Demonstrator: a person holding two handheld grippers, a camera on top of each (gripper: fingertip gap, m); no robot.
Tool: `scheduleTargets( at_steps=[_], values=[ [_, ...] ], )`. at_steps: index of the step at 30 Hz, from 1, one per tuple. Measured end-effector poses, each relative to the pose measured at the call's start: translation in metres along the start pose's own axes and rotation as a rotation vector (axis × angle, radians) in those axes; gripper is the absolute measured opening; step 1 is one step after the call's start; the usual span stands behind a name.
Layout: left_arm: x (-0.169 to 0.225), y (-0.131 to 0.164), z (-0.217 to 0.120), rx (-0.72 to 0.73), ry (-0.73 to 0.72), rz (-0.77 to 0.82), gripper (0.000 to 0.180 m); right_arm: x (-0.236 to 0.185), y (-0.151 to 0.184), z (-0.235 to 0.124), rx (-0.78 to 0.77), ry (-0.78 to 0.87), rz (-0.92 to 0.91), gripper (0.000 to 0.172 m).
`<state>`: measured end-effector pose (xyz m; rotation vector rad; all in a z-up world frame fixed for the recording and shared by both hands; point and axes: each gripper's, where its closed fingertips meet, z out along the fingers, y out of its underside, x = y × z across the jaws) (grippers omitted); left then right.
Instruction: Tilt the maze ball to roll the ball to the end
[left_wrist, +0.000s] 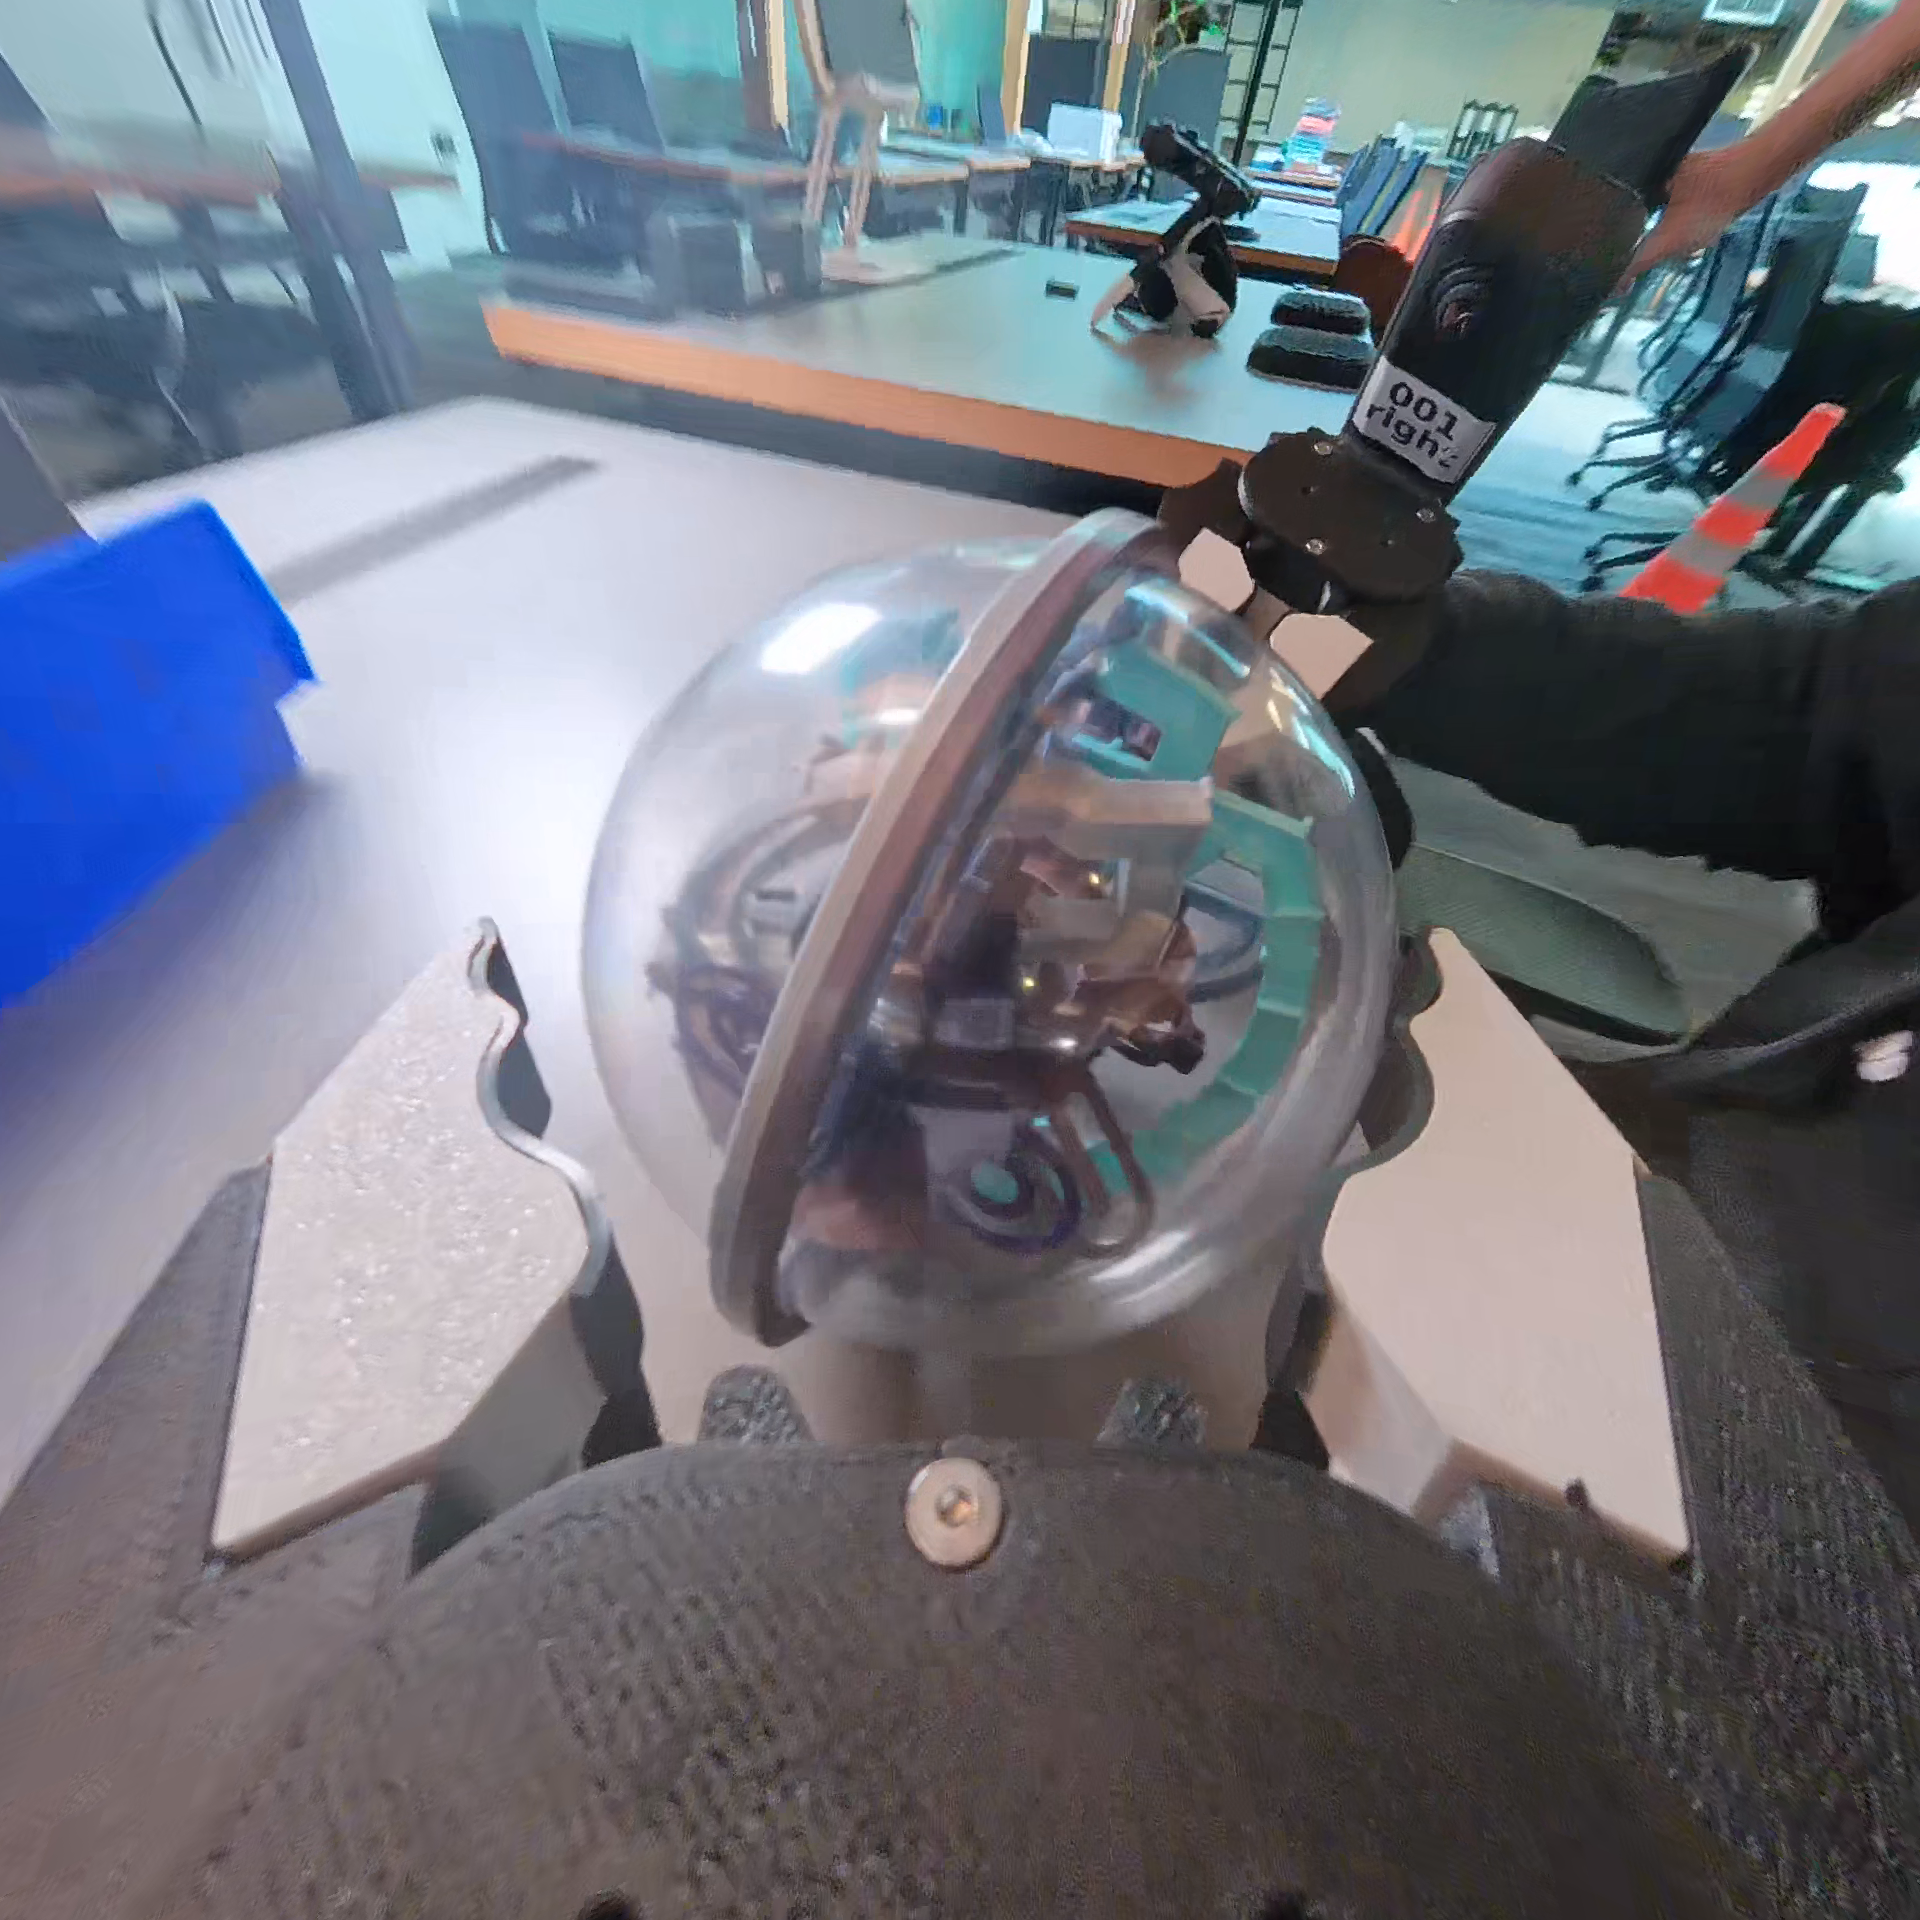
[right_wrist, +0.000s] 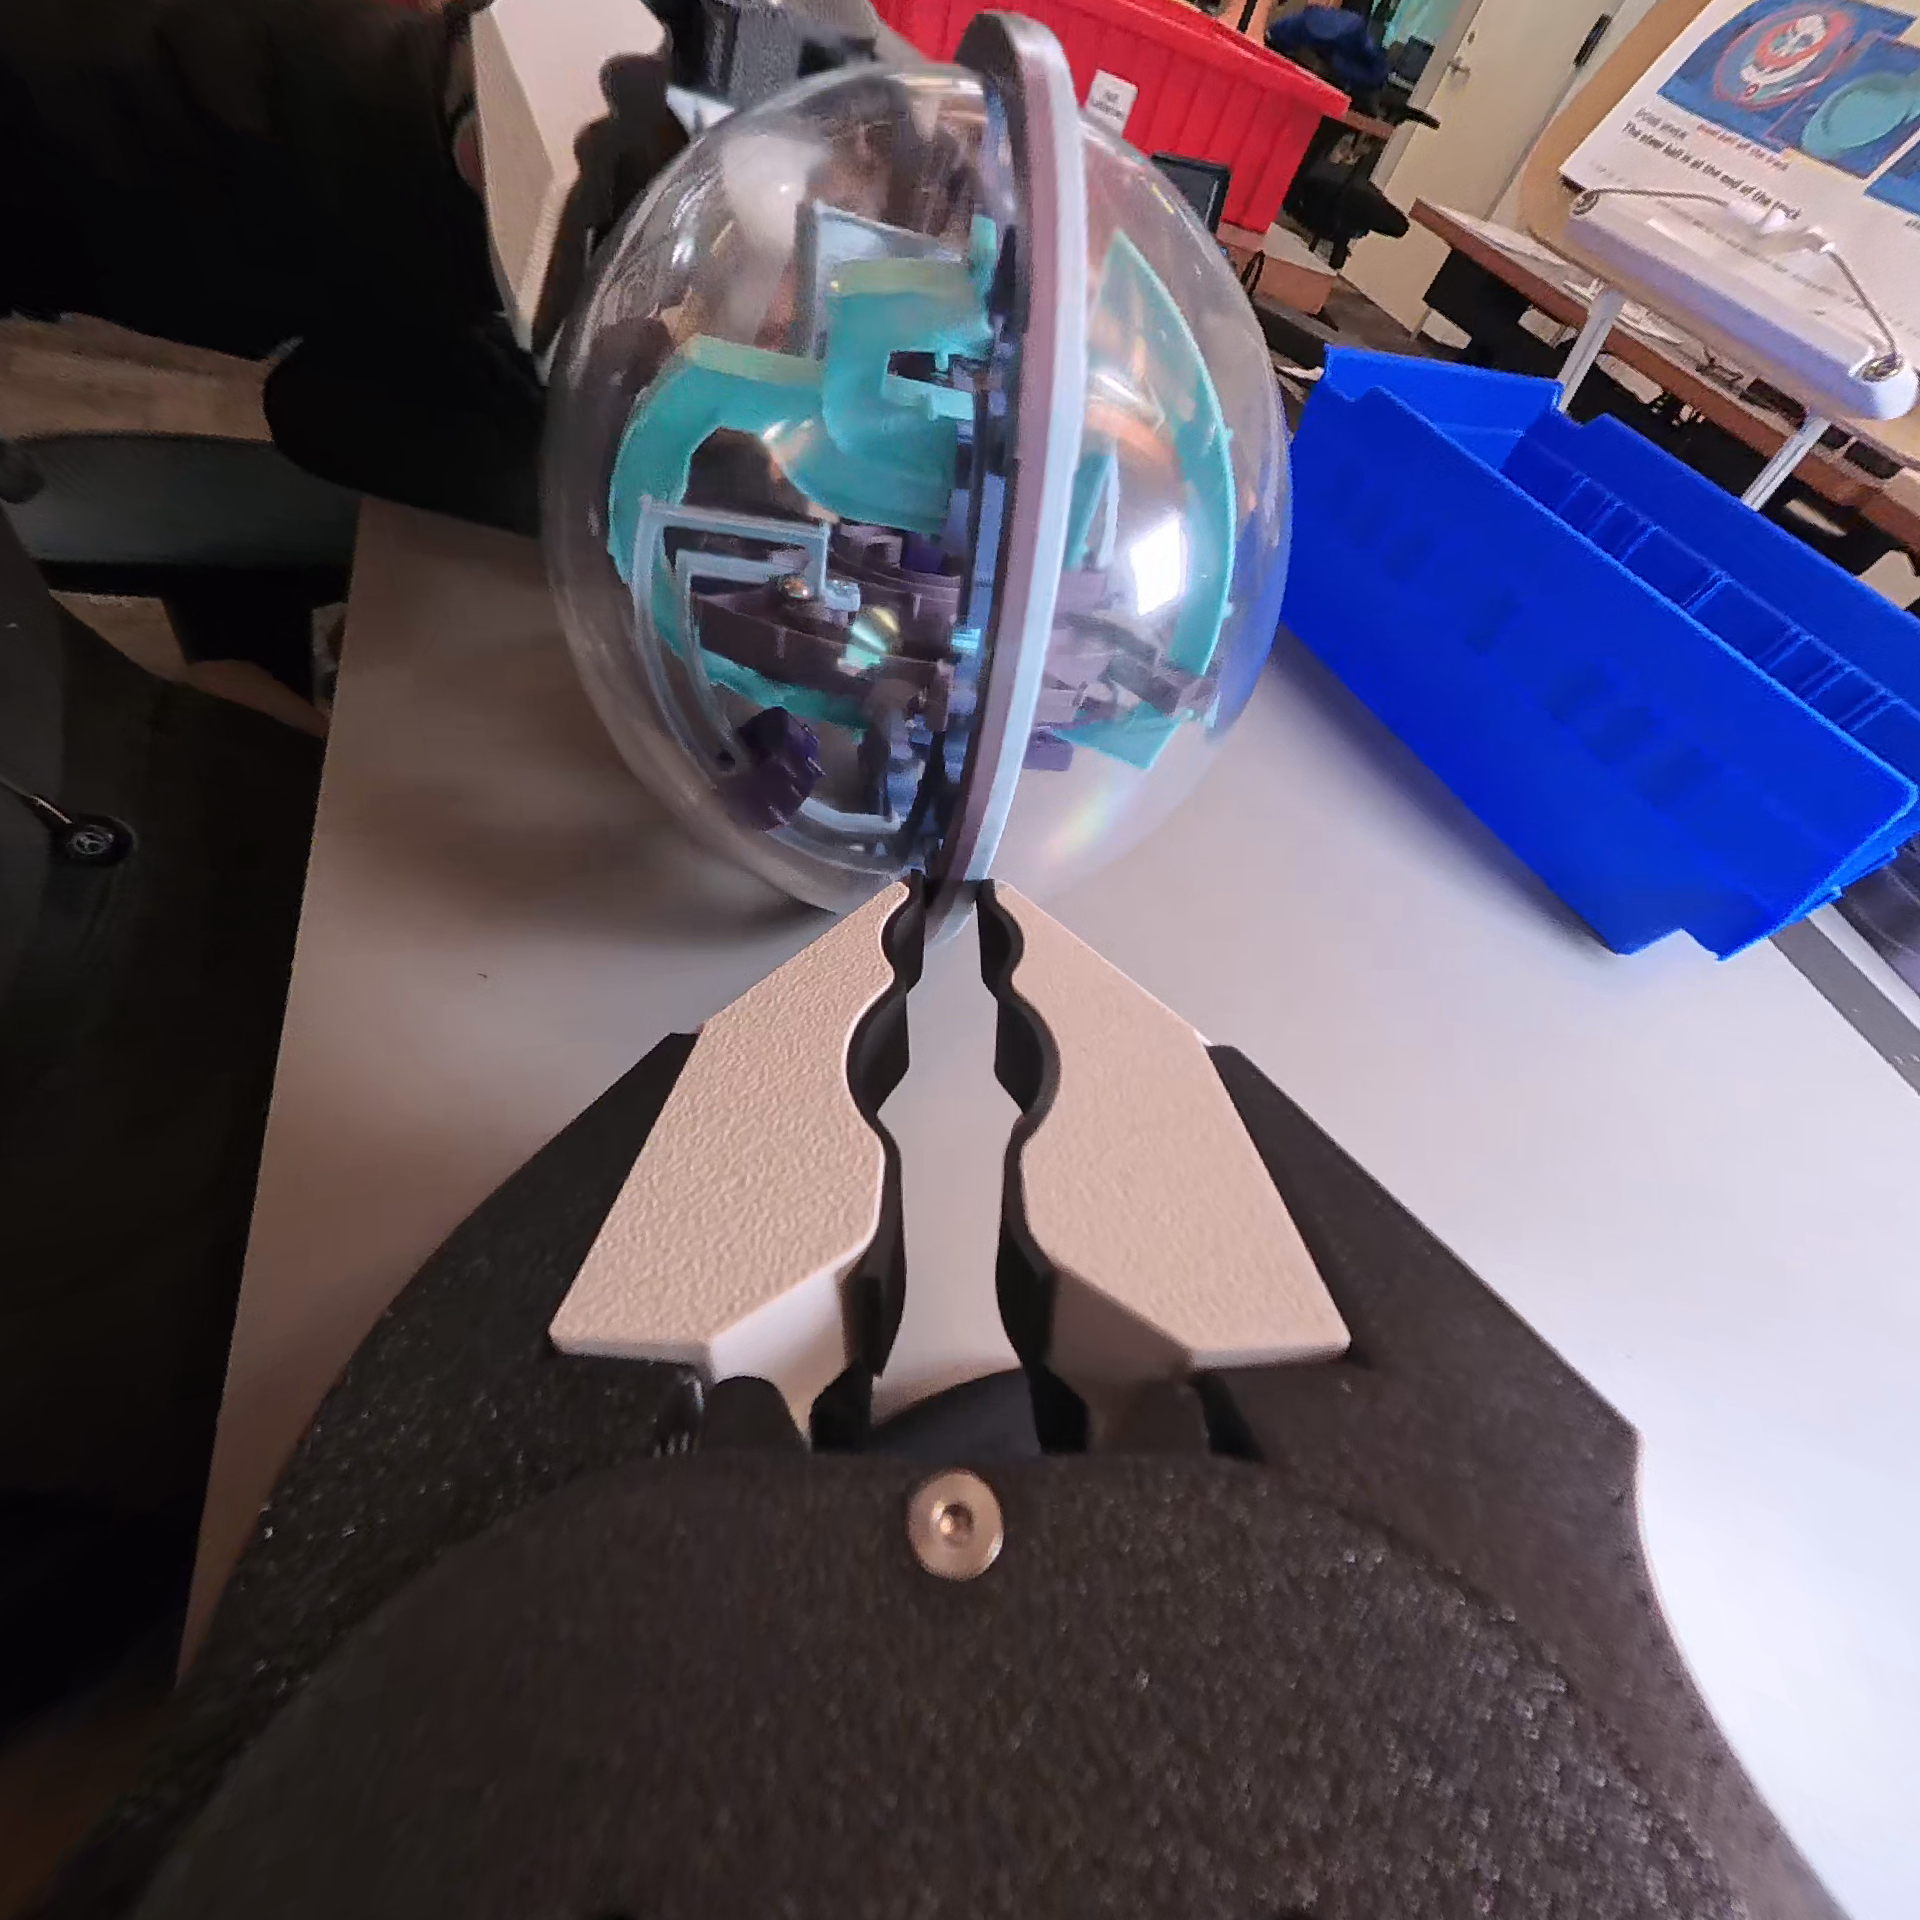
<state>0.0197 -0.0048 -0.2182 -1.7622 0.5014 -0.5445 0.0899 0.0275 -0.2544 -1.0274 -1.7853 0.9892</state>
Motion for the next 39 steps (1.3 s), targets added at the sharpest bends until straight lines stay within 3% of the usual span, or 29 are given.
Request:
scheduleTargets(
  at_steps=[13,19,24,39],
  values=[
    [0.004,0.002,0.013,-0.092,0.088,0.005,0.157,-0.004,0.012,0.000,-0.088,0.011,-0.029,0.010],
    [0.007,-0.001,0.020,-0.153,0.125,0.041,0.155,0.001,-0.005,-0.017,-0.061,0.007,-0.033,0.017],
    [0.008,-0.006,0.028,-0.190,0.129,0.105,0.154,-0.003,0.000,-0.014,-0.076,0.002,-0.027,0.007],
    [0.007,-0.009,0.038,-0.288,0.207,0.113,0.154,-0.010,0.009,-0.011,-0.054,0.002,0.040,0.007]
  ],
)
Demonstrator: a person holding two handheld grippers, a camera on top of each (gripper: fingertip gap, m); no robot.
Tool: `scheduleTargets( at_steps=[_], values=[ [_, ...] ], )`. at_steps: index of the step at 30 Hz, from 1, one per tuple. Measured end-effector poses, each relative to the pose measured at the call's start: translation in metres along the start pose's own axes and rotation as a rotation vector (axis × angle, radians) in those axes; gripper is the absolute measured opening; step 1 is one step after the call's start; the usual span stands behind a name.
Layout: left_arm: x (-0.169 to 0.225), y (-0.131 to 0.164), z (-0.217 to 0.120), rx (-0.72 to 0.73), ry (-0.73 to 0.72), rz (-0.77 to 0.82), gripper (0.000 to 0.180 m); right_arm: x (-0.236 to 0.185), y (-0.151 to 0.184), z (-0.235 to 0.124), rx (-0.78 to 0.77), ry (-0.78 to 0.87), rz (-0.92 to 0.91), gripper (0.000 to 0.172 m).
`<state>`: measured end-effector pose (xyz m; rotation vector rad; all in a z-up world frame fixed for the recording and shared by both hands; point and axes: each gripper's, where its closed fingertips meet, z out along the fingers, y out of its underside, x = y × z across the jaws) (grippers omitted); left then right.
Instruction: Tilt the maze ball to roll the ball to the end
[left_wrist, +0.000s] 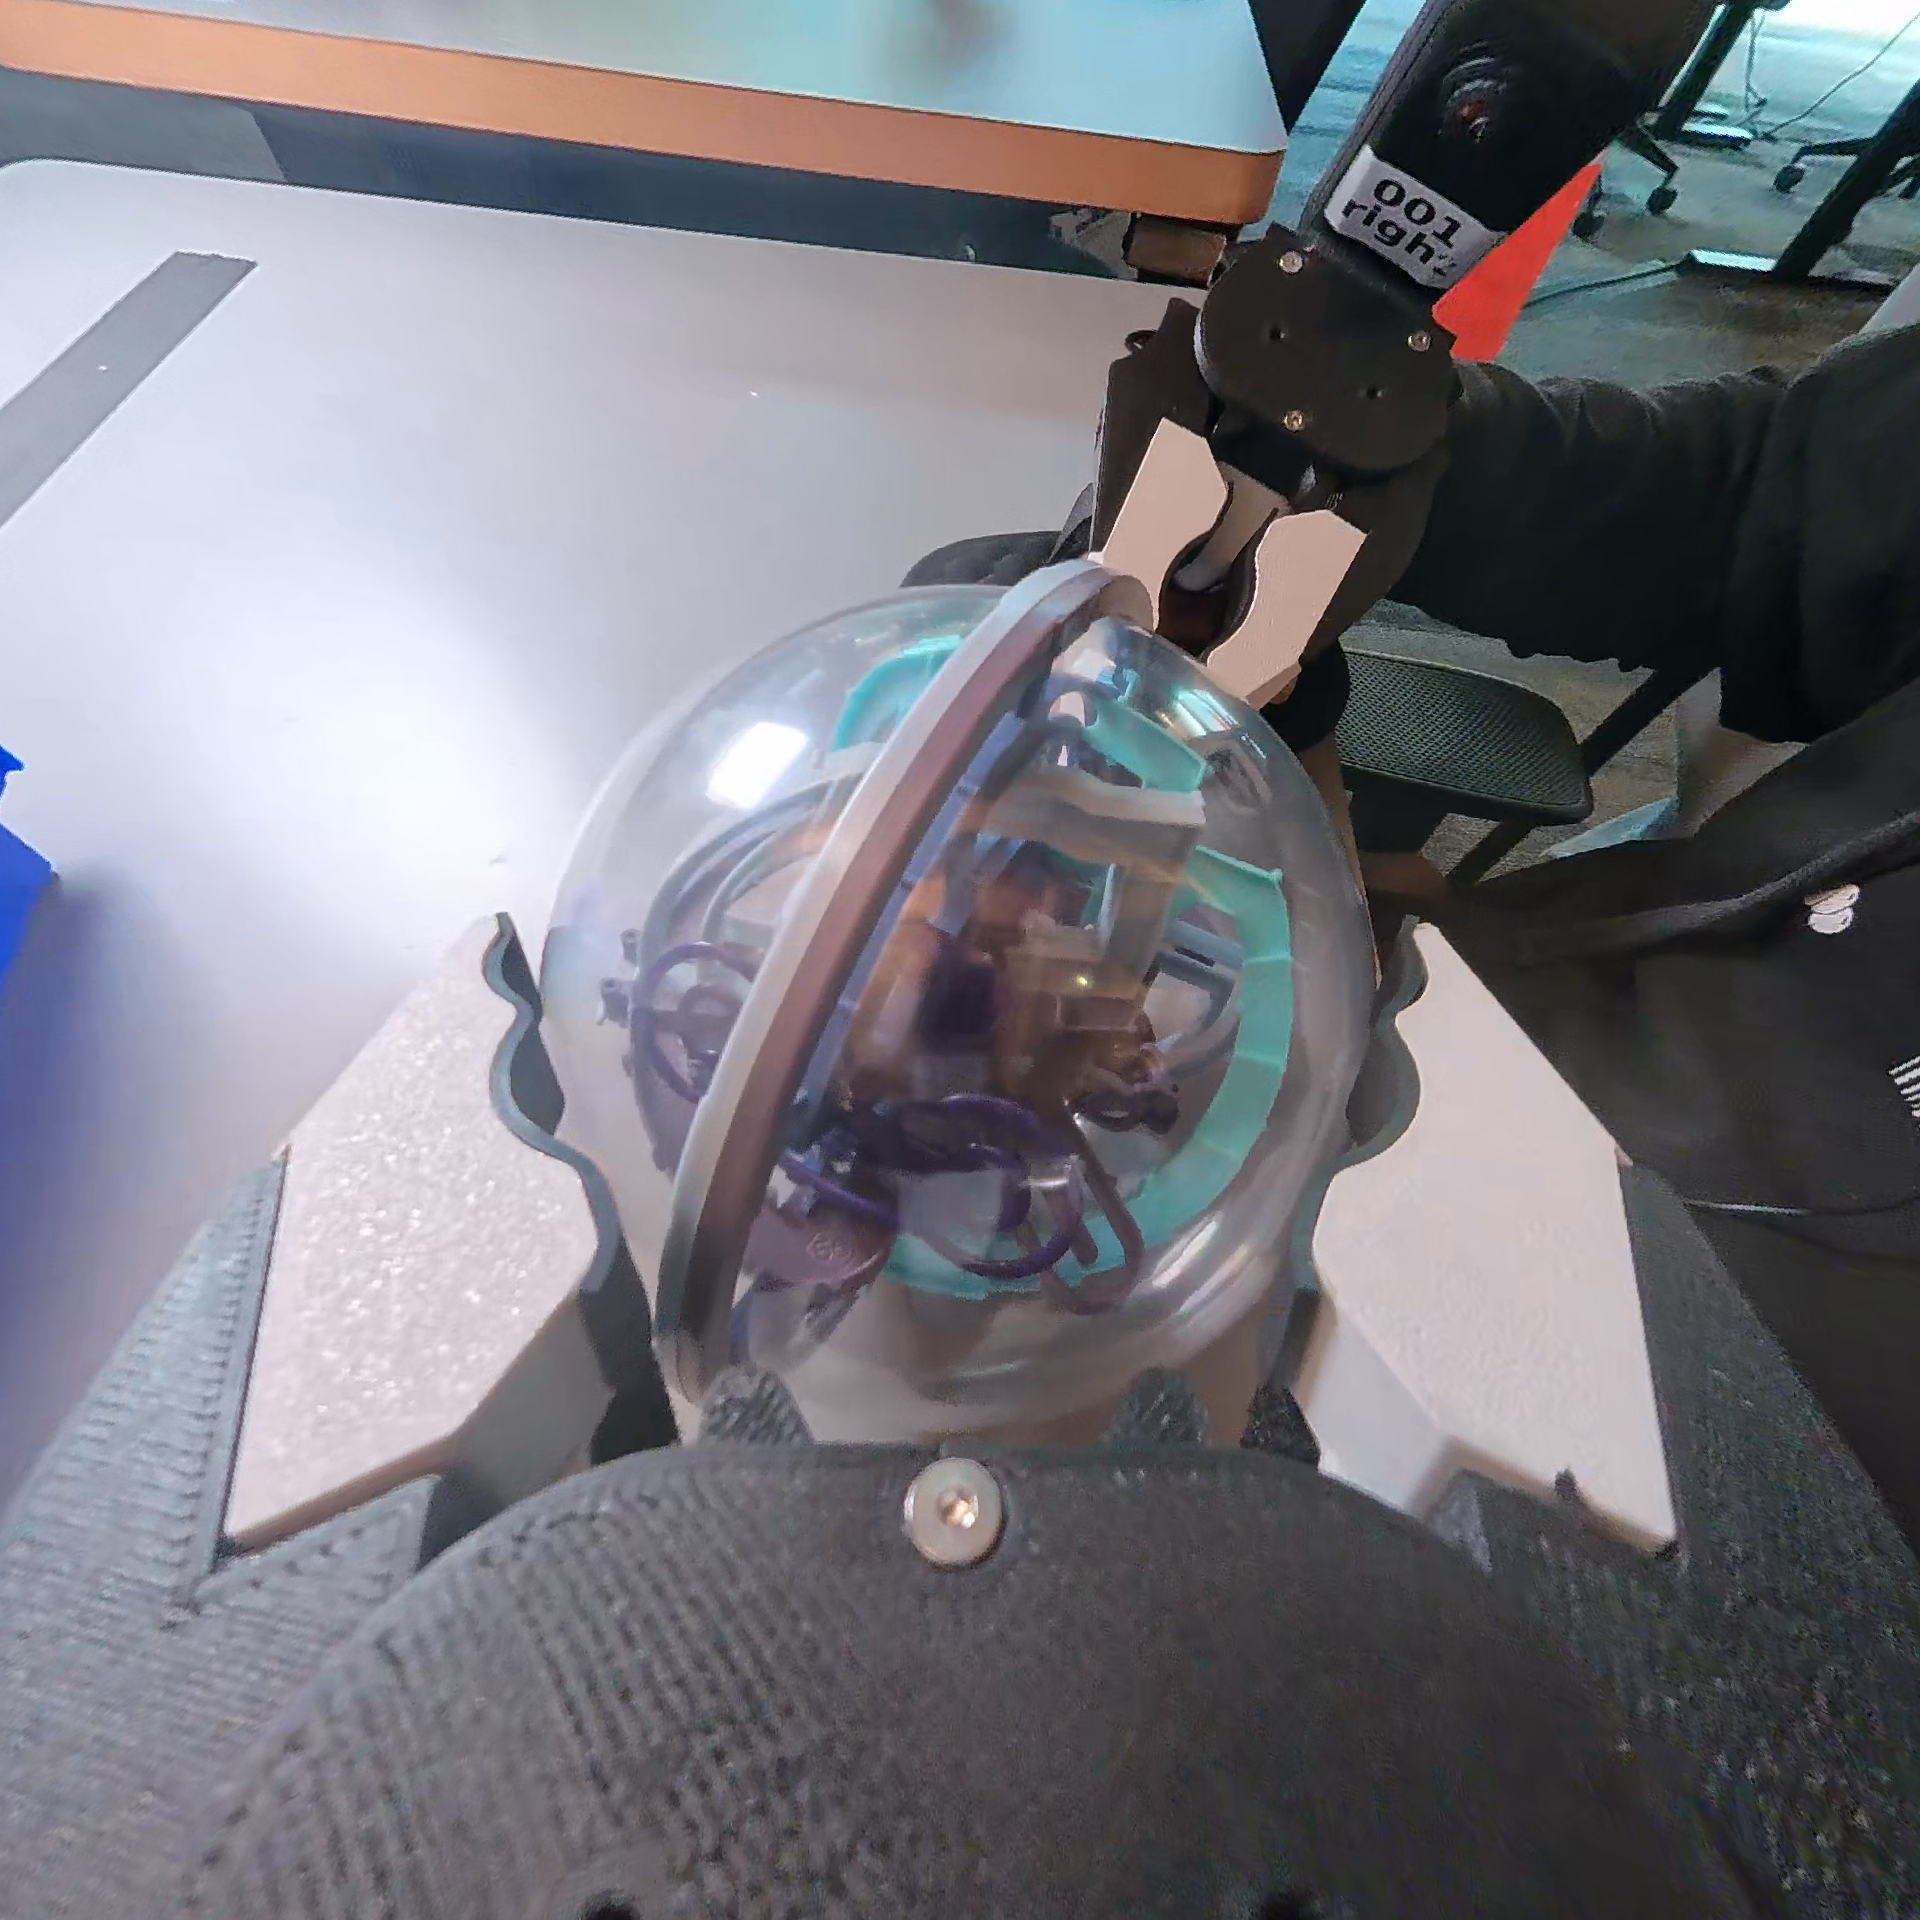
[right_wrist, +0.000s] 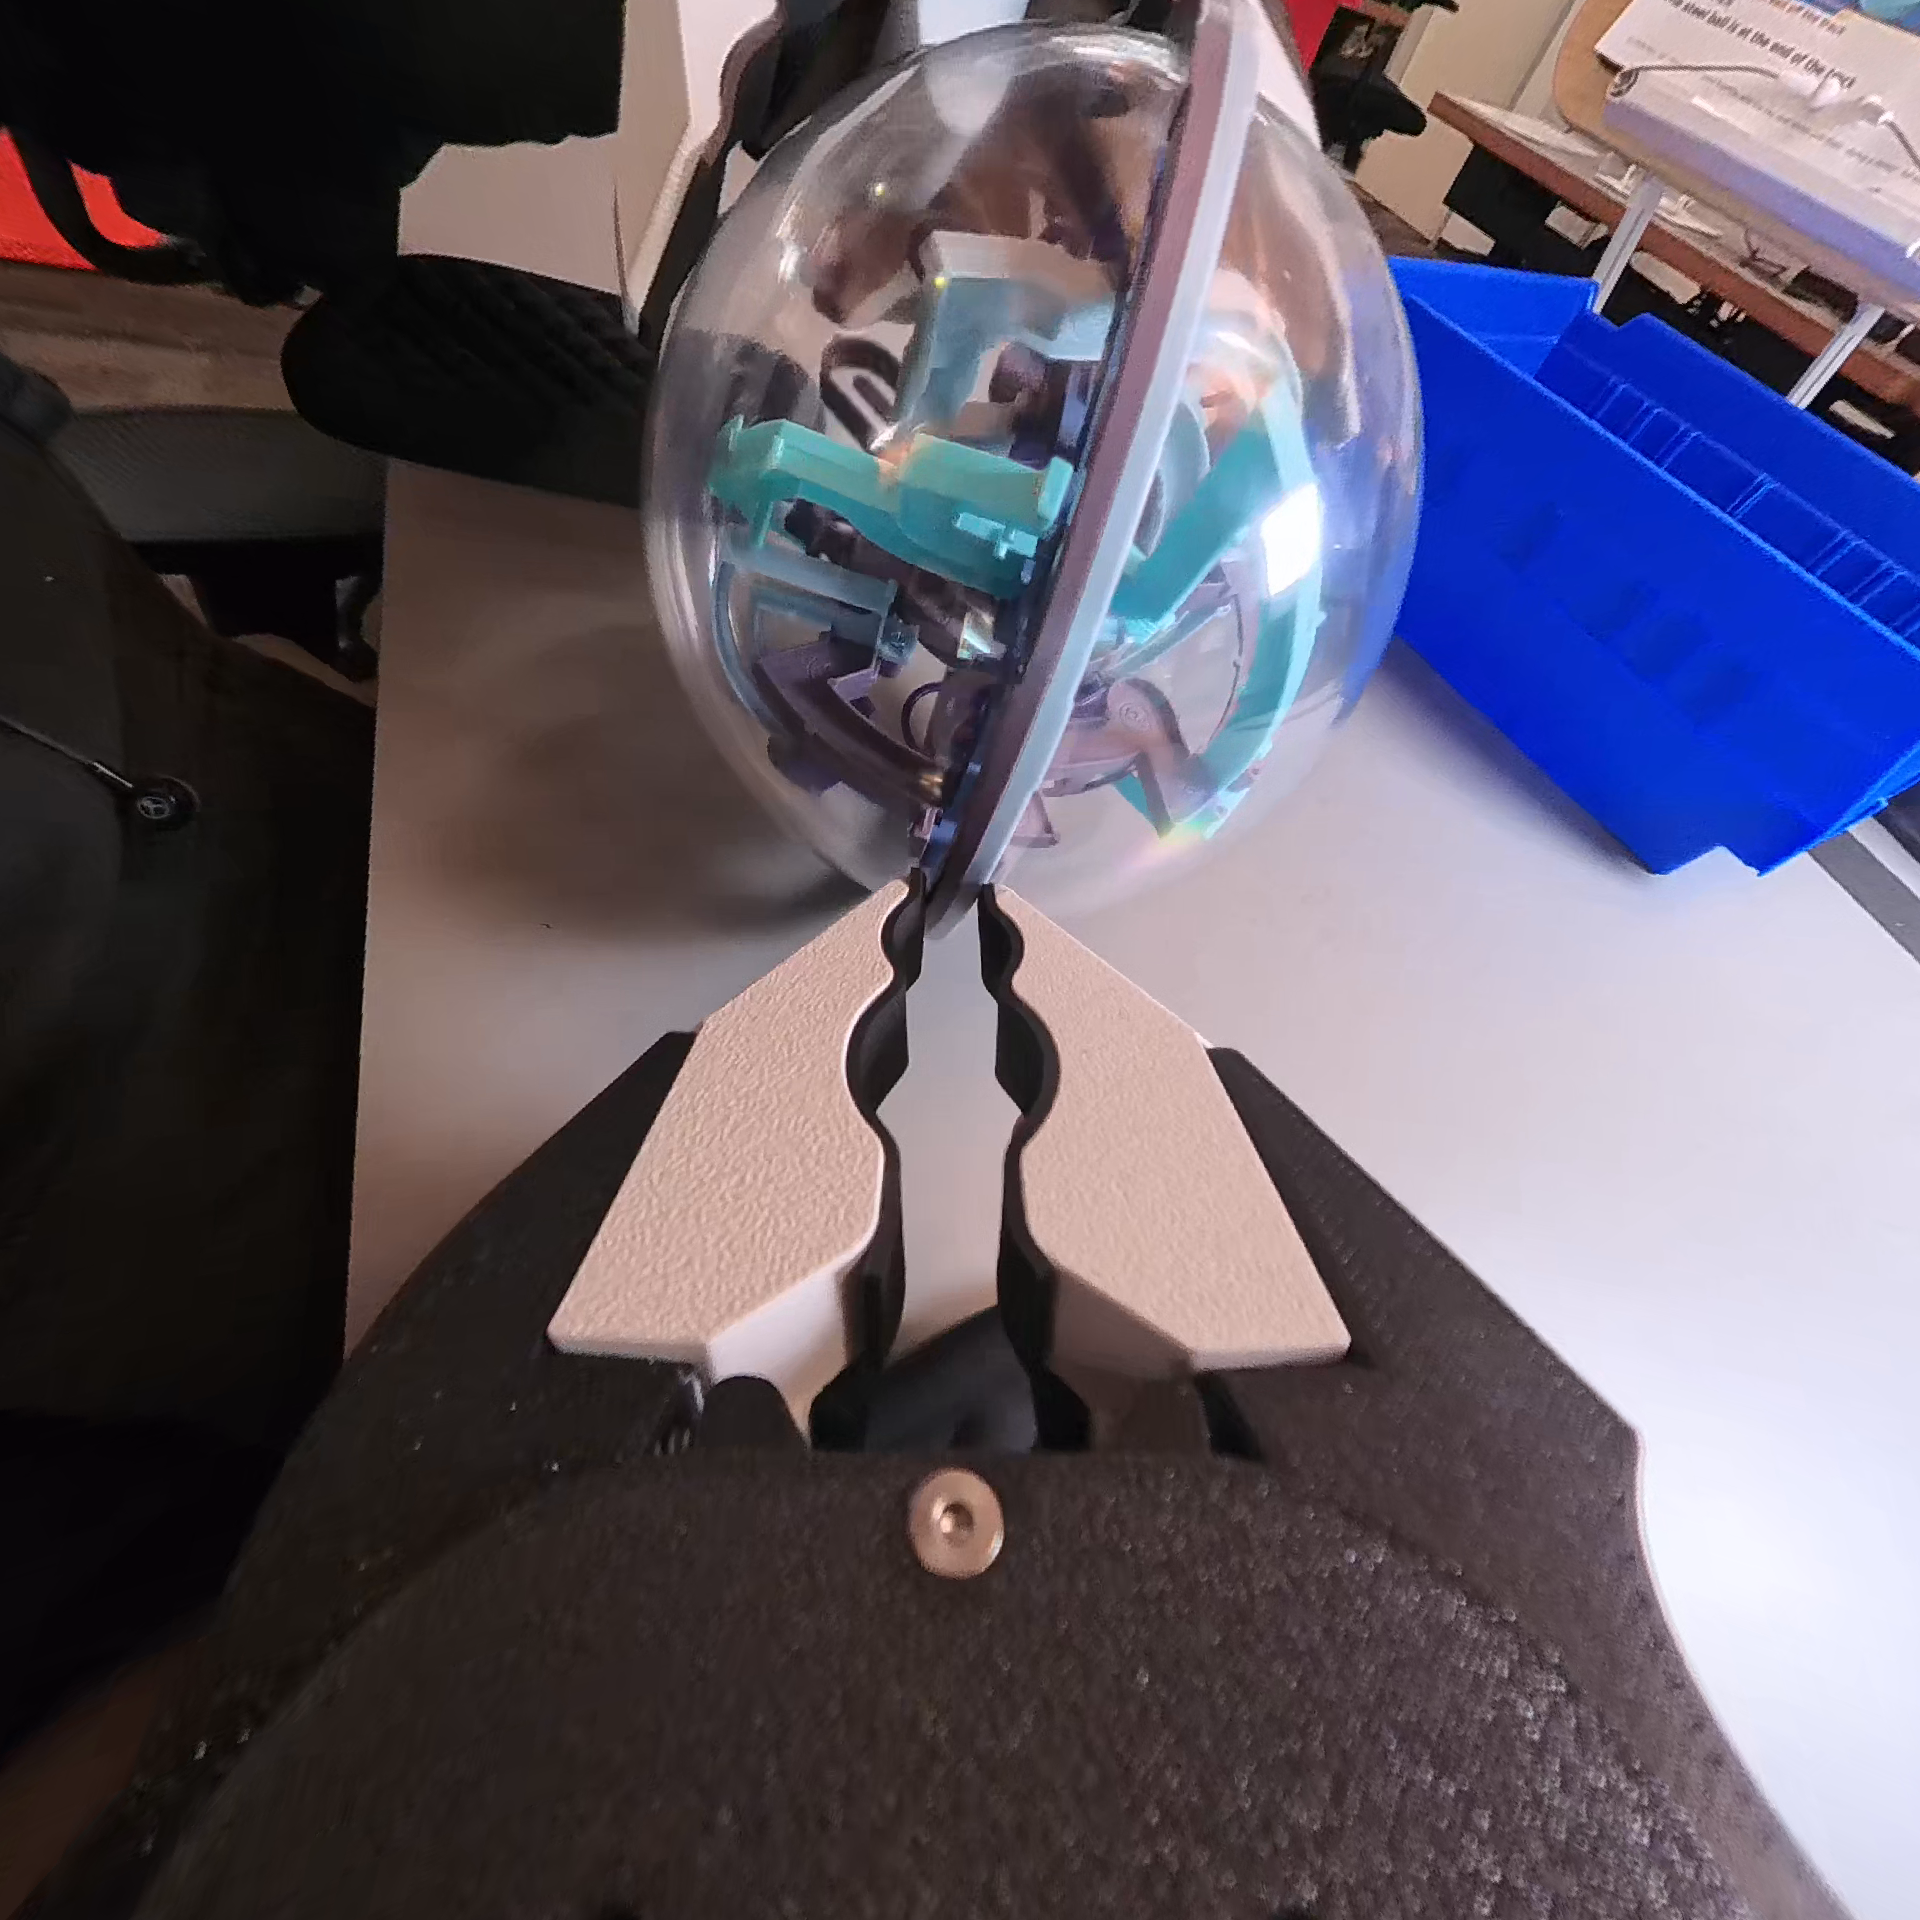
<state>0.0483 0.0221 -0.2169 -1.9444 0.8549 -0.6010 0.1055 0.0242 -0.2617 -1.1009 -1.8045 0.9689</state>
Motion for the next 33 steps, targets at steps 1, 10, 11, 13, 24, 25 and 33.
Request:
scheduleTargets(
  at_steps=[1,10,11,13,24,25,33],
  values=[
    [-0.001,-0.001,0.001,-0.003,0.007,-0.004,0.154,0.000,0.001,0.000,-0.004,-0.003,0.004,0.007],
    [-0.004,-0.005,-0.005,0.110,-0.009,0.002,0.157,0.007,0.007,0.001,-0.024,-0.081,0.265,0.006],
    [-0.003,-0.002,-0.007,0.132,-0.031,0.028,0.158,0.008,0.008,0.000,-0.026,-0.093,0.298,0.005],
    [0.000,0.005,-0.006,0.155,-0.068,0.083,0.157,0.008,0.010,0.000,-0.030,-0.115,0.351,0.005],
    [-0.017,0.014,0.002,0.132,0.026,-0.050,0.154,0.008,0.010,0.002,-0.065,-0.086,0.262,0.038],
    [-0.019,0.014,0.003,0.124,0.047,-0.080,0.154,0.008,0.006,-0.002,-0.052,-0.075,0.200,0.055],
    [-0.029,0.007,0.008,0.047,0.176,-0.248,0.151,0.032,-0.027,-0.006,-0.006,0.144,-0.251,0.122]
  ],
)
